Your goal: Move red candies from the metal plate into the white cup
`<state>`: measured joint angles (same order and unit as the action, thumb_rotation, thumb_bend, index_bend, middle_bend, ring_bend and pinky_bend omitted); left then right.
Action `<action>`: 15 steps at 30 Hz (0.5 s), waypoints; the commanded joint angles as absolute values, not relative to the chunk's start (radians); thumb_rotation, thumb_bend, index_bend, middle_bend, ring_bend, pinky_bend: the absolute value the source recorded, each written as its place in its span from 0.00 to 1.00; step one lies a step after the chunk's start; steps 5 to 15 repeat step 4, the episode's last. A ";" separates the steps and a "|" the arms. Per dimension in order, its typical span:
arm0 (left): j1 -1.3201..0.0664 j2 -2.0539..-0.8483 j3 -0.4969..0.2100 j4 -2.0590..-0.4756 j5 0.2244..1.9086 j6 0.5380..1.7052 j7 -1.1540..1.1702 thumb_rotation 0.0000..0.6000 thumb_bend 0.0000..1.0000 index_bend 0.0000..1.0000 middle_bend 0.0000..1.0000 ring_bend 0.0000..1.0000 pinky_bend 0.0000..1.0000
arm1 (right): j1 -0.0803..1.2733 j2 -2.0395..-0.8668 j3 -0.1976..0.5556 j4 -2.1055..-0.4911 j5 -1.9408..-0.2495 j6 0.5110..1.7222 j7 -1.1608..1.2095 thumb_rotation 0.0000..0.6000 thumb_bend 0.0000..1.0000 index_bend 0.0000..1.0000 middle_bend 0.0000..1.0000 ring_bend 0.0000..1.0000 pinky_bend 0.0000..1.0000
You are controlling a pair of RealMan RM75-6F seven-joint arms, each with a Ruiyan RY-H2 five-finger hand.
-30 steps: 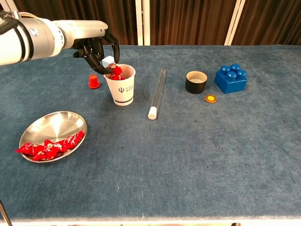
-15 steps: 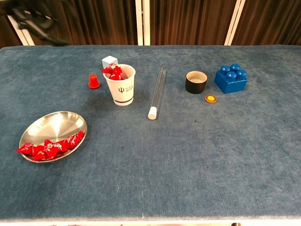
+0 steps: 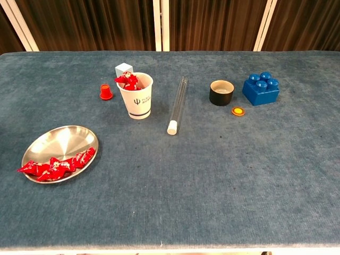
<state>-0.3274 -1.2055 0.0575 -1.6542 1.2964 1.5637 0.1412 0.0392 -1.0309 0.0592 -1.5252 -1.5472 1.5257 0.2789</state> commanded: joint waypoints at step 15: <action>-0.197 -1.229 0.107 -1.546 1.358 1.647 0.038 1.00 0.12 0.22 0.11 0.00 0.00 | 0.038 -1.063 0.039 -1.523 -1.605 1.557 0.262 1.00 0.17 0.00 0.00 0.00 0.00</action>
